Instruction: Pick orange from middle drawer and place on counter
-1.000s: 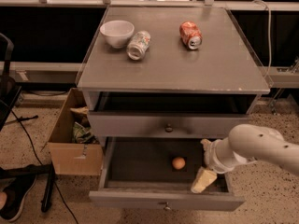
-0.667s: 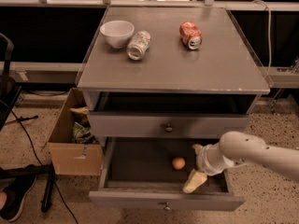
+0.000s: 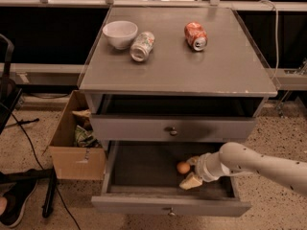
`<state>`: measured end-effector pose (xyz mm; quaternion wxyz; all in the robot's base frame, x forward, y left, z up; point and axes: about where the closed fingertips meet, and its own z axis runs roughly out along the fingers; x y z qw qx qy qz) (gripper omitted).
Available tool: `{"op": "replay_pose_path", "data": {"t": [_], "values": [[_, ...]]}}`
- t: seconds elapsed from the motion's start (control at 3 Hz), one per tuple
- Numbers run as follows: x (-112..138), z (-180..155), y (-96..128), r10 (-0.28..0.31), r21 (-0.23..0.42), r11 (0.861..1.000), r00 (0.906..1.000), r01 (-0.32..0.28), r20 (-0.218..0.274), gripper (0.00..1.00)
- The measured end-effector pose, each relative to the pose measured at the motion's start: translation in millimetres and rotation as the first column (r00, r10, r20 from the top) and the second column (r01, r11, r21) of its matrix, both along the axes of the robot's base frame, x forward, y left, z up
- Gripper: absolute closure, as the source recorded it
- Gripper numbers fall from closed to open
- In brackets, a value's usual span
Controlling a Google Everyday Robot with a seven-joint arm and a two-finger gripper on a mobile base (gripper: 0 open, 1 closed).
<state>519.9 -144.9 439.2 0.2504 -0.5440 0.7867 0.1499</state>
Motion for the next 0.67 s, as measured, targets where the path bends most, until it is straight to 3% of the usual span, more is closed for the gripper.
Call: {"op": "replay_pose_path", "data": {"t": [0.33, 0.67], "values": [[-0.7, -1.1, 0.4, 0.0, 0.001, 1.0, 1.0, 0.0, -0.002, 0.06], [-0.7, -1.1, 0.4, 0.0, 0.001, 1.0, 1.0, 0.0, -0.002, 0.0]]}}
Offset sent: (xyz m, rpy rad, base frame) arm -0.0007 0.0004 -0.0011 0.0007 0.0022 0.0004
